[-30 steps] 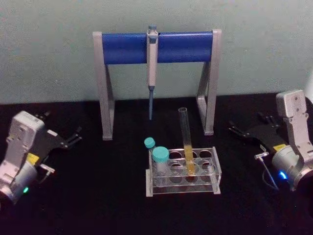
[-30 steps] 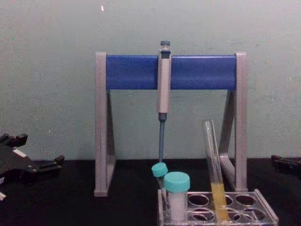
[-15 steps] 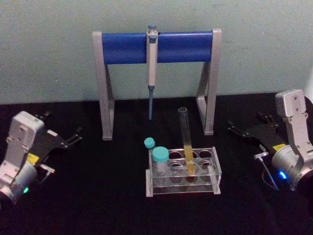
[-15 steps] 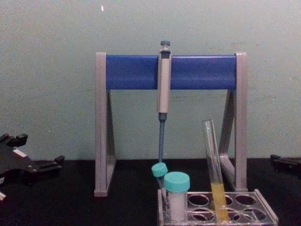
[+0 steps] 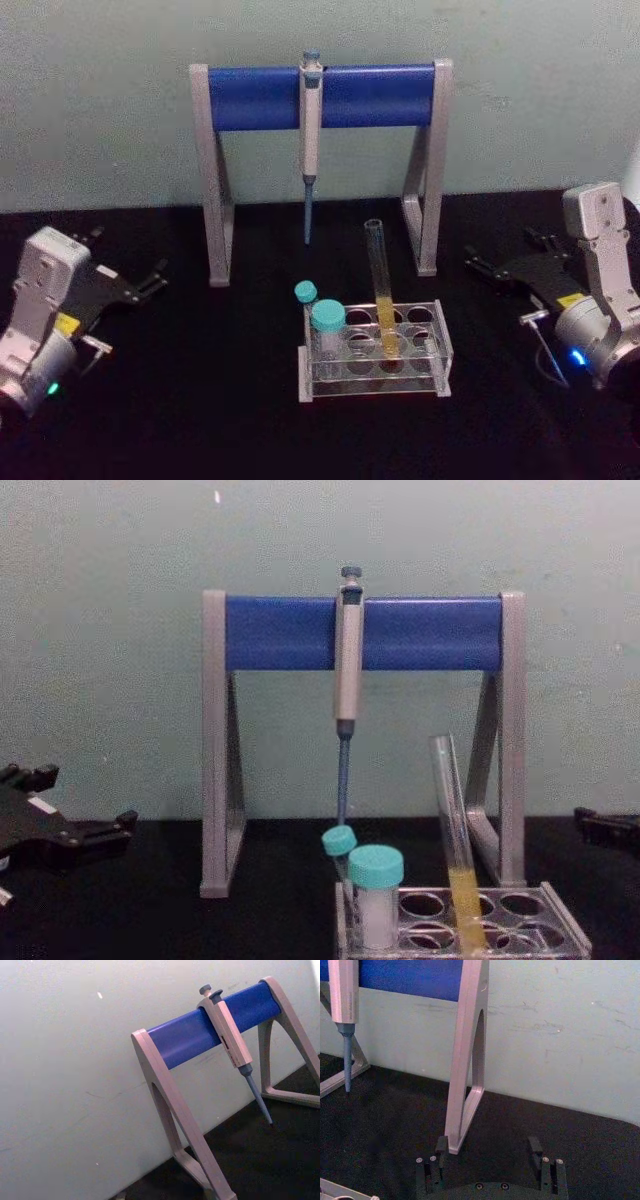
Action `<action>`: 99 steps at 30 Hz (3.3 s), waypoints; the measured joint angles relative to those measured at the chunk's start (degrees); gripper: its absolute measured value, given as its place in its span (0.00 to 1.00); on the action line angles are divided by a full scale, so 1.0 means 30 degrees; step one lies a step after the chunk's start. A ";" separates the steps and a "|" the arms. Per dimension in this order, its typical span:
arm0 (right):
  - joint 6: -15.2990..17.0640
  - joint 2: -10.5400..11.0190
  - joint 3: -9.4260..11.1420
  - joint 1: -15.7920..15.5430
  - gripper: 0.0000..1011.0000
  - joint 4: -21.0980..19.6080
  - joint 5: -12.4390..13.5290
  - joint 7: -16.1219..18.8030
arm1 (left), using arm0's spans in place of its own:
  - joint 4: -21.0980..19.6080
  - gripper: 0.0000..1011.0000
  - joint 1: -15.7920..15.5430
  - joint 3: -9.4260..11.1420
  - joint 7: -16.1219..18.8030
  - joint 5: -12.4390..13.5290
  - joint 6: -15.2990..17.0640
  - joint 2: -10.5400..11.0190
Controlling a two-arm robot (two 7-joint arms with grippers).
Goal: Pick up the test tube from the test tube rack, shake it, then place it back into the test tube rack.
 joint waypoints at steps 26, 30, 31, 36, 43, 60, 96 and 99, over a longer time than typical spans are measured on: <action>-0.0007 0.0001 -0.0002 0.0001 0.99 0.0000 0.0019 -0.0003 | 0.0001 0.99 0.0000 0.0001 0.0001 0.0000 0.0000 0.0000; -0.0006 0.0001 -0.0002 0.0000 0.99 0.0000 0.0019 -0.0002 | 0.0001 0.99 0.0000 0.0001 0.0001 0.0000 0.0000 0.0000; -0.0006 0.0001 -0.0001 0.0001 0.99 0.0000 0.0019 -0.0002 | 0.0001 0.99 0.0000 0.0000 0.0000 0.0000 0.0000 0.0000; -0.0006 0.0001 -0.0001 0.0001 0.99 0.0002 0.0019 -0.0003 | 0.0002 0.99 0.0001 0.0001 0.0000 0.0000 0.0000 0.0000; -0.0006 0.0001 -0.0001 0.0001 0.99 0.0001 0.0018 -0.0002 | 0.0001 0.99 0.0001 0.0001 0.0001 -0.0001 0.0000 0.0000; -0.0006 0.0001 0.0000 0.0001 0.99 0.0002 0.0019 -0.0003 | 0.0000 0.99 0.0000 0.0001 0.0000 0.0000 0.0000 0.0000; -0.0006 0.0001 -0.0001 0.0000 0.99 0.0002 0.0018 -0.0002 | 0.0001 0.99 0.0000 0.0000 0.0001 0.0000 0.0000 0.0000; -0.0006 0.0000 -0.0001 0.0000 0.99 0.0002 0.0019 -0.0003 | 0.0001 0.99 0.0000 0.0000 0.0000 0.0000 0.0000 0.0000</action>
